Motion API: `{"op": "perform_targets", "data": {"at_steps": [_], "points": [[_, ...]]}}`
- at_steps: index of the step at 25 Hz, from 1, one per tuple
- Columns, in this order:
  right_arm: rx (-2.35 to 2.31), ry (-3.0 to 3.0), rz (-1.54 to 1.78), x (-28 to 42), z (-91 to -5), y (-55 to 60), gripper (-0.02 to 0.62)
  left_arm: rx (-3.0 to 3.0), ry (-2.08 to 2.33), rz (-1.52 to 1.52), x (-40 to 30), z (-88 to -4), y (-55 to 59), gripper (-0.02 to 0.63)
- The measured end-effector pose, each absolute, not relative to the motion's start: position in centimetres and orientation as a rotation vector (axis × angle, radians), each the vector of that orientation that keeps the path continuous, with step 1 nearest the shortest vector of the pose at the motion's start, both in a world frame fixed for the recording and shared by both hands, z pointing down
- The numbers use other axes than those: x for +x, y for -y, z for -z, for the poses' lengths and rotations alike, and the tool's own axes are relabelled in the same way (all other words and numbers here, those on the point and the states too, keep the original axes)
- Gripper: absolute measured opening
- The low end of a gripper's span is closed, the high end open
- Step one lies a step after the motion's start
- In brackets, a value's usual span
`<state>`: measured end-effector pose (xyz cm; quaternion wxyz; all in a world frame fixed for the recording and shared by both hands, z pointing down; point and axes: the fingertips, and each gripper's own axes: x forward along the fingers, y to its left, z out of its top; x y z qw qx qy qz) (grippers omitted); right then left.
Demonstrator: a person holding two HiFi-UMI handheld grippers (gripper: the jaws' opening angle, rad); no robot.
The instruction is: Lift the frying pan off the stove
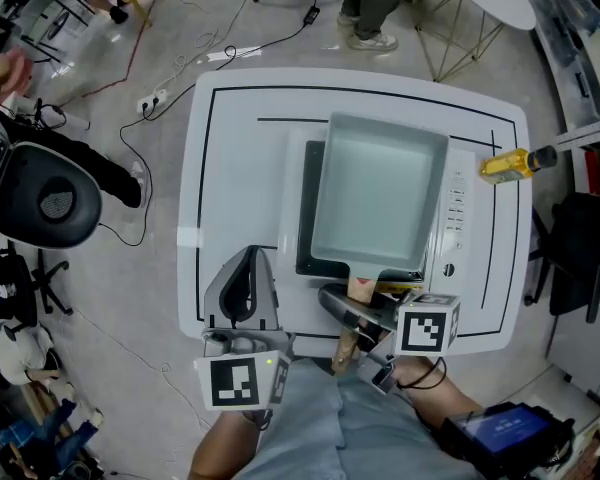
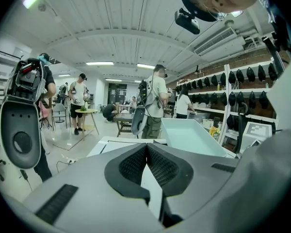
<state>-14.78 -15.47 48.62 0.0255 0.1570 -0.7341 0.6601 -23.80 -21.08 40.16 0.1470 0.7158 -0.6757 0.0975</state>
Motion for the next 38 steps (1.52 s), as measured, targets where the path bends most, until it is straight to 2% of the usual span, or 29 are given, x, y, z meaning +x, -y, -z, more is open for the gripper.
{"op": "perform_targets", "data": {"at_steps": [22,38], "points": [[0.461,2.268,-2.048,-15.0,-48.1,15.2,0.071,2.062,1.979,-0.266,-24.1,-38.8,20.3,0.018],[0.419,2.364,-1.996,-13.3,-41.9,15.8,0.072,2.088,2.014,-0.16,-22.6,-35.6,19.8,0.018]]}}
